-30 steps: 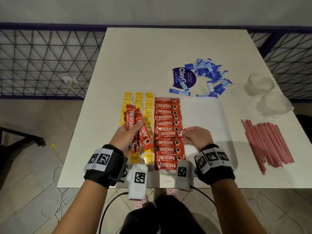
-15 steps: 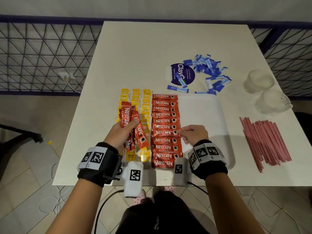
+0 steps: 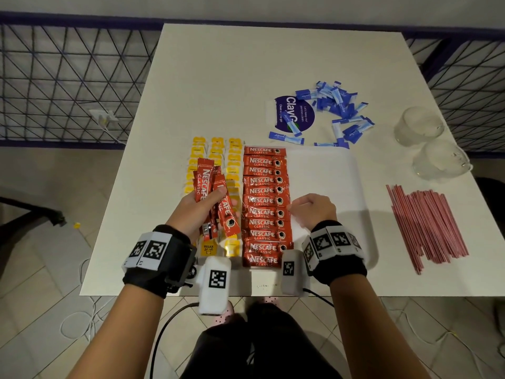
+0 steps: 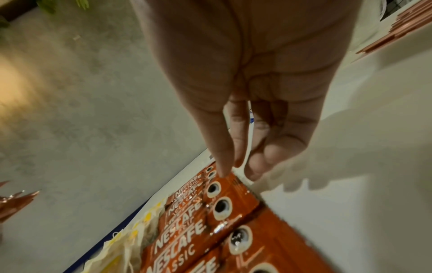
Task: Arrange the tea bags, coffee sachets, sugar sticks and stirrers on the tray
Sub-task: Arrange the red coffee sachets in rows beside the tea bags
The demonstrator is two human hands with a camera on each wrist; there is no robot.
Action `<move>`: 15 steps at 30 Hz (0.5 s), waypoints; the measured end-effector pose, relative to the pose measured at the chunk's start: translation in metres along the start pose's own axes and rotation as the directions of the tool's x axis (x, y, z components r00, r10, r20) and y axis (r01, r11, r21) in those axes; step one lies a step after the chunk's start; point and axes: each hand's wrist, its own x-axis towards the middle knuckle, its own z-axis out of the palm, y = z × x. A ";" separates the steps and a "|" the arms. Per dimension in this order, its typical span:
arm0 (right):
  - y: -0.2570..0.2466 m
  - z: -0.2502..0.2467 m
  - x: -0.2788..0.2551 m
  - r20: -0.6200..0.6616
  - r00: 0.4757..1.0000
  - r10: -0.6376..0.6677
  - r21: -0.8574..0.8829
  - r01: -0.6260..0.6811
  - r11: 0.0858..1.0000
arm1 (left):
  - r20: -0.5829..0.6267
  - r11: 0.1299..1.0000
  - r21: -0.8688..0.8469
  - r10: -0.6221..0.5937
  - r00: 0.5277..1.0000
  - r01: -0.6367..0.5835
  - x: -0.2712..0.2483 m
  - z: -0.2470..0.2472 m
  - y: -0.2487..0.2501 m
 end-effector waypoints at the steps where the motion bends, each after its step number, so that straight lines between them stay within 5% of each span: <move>1: -0.001 -0.001 0.000 -0.004 1.000 -0.014 -0.002 0.014 1.000 | 0.005 1.000 0.001 0.000 1.000 0.000 0.000 0.001 -0.001; 5: -0.007 -0.004 -0.007 0.022 0.995 -0.100 0.045 0.099 0.994 | 0.030 1.000 0.010 -0.013 0.999 0.013 0.000 0.005 -0.003; 10: -0.023 -0.012 -0.029 0.299 0.918 -0.261 0.228 0.196 0.954 | 0.051 0.997 0.080 -0.023 0.998 0.019 0.000 0.016 -0.008; 15: -0.023 0.001 -0.044 0.463 0.844 -0.271 0.091 0.259 0.962 | 0.083 0.992 0.125 0.004 0.997 -0.014 -0.001 0.033 -0.014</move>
